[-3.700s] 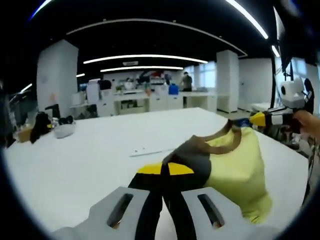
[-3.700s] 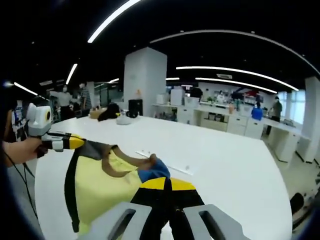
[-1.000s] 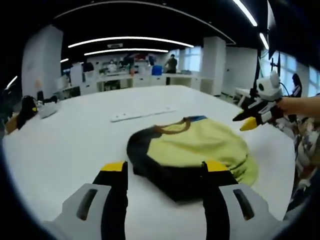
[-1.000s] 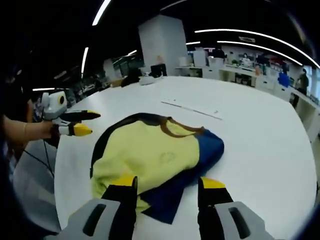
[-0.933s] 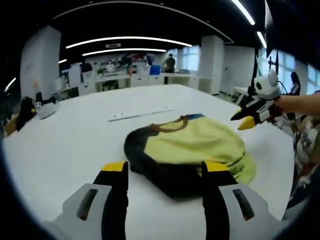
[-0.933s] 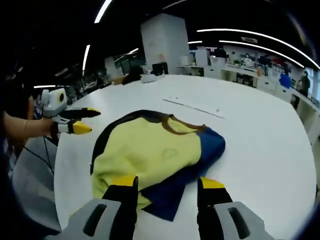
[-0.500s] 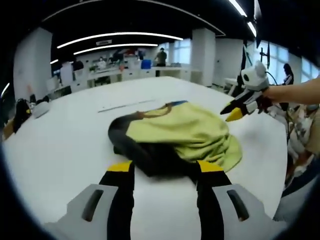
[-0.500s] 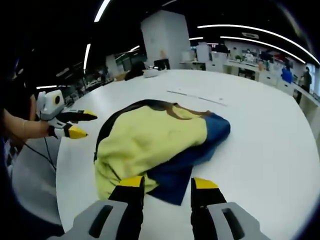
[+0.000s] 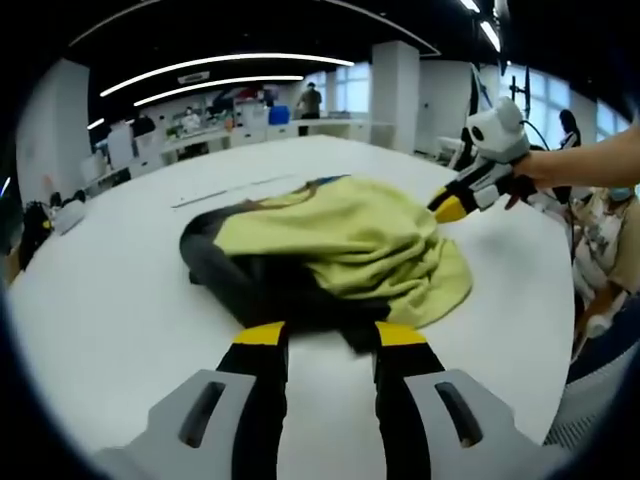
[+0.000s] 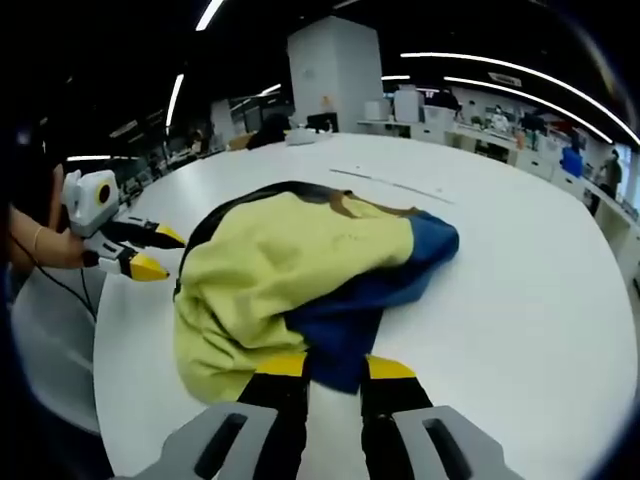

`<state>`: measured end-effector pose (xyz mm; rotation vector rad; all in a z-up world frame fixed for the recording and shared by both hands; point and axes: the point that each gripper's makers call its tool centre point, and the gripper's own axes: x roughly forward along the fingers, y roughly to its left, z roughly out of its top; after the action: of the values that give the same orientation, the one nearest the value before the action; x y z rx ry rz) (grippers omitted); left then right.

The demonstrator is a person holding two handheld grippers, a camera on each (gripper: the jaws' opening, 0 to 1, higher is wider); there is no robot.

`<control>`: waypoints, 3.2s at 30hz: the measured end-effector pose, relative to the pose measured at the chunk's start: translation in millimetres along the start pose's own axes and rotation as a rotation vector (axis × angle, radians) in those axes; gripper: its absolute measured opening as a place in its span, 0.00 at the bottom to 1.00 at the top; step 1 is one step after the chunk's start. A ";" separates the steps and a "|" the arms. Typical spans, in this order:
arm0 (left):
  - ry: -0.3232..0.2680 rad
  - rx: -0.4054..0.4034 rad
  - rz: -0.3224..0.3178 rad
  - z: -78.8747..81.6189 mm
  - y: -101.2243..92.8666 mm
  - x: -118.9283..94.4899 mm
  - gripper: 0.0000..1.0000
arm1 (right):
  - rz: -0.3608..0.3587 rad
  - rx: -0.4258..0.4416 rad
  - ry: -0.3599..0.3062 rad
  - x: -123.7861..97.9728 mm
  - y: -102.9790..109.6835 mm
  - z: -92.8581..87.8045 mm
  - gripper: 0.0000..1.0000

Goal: Fold the garment on the visible template until the final outline fits inside the template.

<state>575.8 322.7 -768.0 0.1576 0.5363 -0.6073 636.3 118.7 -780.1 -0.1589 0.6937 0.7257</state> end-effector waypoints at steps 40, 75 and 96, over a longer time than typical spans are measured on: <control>-0.046 -0.015 0.047 33.7 7.3 -22.0 0.00 | -0.093 -0.059 -0.068 -25.4 -6.1 38.2 0.00; -0.084 -0.176 0.246 26.0 97.7 -113.3 0.00 | -0.210 0.147 -0.005 -105.2 -60.2 32.0 0.00; -0.024 -0.277 0.491 -23.8 182.9 -132.1 0.00 | -0.344 0.113 0.104 -115.1 -104.0 4.0 0.00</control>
<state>580.6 544.7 -721.7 0.0160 0.5285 -0.0548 644.9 -21.6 -714.3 -0.2072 0.7809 0.3495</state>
